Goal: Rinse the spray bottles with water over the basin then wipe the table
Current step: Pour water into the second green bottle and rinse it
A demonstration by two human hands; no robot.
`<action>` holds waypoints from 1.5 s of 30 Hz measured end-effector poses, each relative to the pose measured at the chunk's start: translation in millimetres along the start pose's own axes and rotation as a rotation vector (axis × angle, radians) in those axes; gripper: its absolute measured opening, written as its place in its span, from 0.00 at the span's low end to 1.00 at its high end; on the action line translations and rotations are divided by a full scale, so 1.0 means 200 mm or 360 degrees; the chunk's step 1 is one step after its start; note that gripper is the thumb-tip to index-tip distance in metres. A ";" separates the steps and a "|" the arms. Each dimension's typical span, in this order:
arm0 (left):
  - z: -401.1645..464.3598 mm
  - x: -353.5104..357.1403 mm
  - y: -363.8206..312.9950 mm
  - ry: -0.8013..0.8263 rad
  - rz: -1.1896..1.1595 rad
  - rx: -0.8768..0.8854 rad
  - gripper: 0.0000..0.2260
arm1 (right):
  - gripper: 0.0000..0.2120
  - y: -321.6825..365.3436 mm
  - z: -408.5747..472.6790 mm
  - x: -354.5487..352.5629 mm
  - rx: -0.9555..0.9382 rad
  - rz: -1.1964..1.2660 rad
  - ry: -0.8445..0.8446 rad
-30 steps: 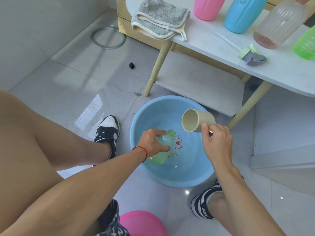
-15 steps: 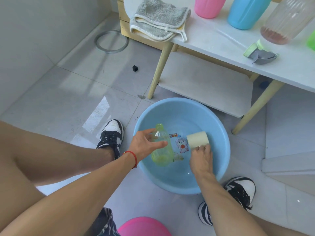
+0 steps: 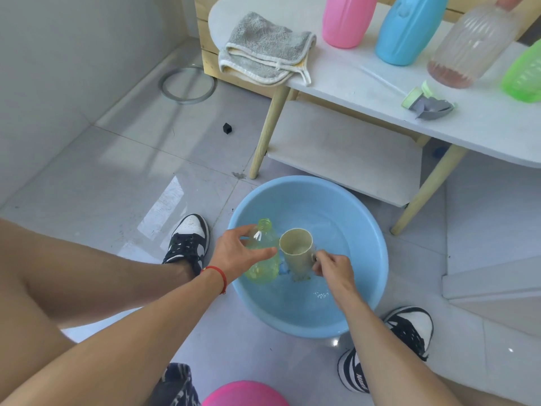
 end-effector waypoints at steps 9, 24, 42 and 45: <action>0.00 0.07 0.02 0.0065 0.0256 0.0063 0.24 | 0.21 0.08 -0.08 -0.22 -0.0240 0.0116 -0.0366; 0.02 0.19 -0.05 0.0112 0.0424 0.0146 0.33 | 0.27 0.33 -0.32 -0.46 -0.0865 -0.0389 -0.0881; 0.02 0.20 -0.05 0.0149 0.0525 0.0077 0.35 | 0.25 0.33 -0.33 -0.41 -0.1182 -0.0844 -0.1118; 0.01 0.20 -0.06 0.0159 0.0559 0.0066 0.35 | 0.27 0.33 -0.33 -0.41 -0.1246 -0.0864 -0.1157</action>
Point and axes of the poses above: each hand's wrist, its own z-axis towards the middle knuckle, its own x-axis out of the palm, y = z × x, the point moved 1 cm from there along z, towards the middle knuckle, and after that the axes turned 13 degrees about -z, right-handed, at the moved point
